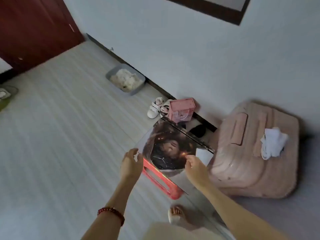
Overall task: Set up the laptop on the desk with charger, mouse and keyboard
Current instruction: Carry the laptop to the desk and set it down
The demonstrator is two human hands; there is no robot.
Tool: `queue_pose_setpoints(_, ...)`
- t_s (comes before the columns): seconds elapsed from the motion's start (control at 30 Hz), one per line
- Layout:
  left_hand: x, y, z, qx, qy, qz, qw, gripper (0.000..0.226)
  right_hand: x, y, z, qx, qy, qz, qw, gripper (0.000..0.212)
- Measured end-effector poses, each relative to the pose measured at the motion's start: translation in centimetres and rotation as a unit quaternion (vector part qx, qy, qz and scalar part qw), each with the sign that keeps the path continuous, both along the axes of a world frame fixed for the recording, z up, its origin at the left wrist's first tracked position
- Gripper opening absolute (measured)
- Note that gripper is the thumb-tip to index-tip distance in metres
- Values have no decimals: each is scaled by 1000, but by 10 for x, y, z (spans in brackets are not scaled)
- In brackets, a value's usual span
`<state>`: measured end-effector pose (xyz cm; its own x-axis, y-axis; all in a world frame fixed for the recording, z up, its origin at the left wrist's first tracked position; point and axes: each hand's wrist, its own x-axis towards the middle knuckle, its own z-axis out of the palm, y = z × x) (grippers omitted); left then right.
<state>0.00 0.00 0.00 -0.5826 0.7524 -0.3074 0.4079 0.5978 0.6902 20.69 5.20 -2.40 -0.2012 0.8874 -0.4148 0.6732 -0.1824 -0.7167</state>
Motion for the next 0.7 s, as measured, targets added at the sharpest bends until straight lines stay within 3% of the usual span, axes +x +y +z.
queue_pose_setpoints(0.23,-4,54,-106,-161,33,-116,979,36,37,-2,-99,-170,-22,-221,960,38)
queue_pose_setpoints(0.33,-20,96,-153,-213,88,-163,959,51,35,10,-137,-191,-11,-306,933,36)
queue_pose_setpoints(0.47,-41,153,-204,-248,148,-184,939,82,24,37,-169,-176,-33,-397,900,51)
queue_pose_setpoints(0.57,-53,185,-231,-260,60,-182,946,91,18,45,-185,-195,-23,-433,880,63)
queue_pose_setpoints(0.7,-65,202,-248,-238,-79,-186,950,77,13,50,-201,-226,-25,-497,838,73)
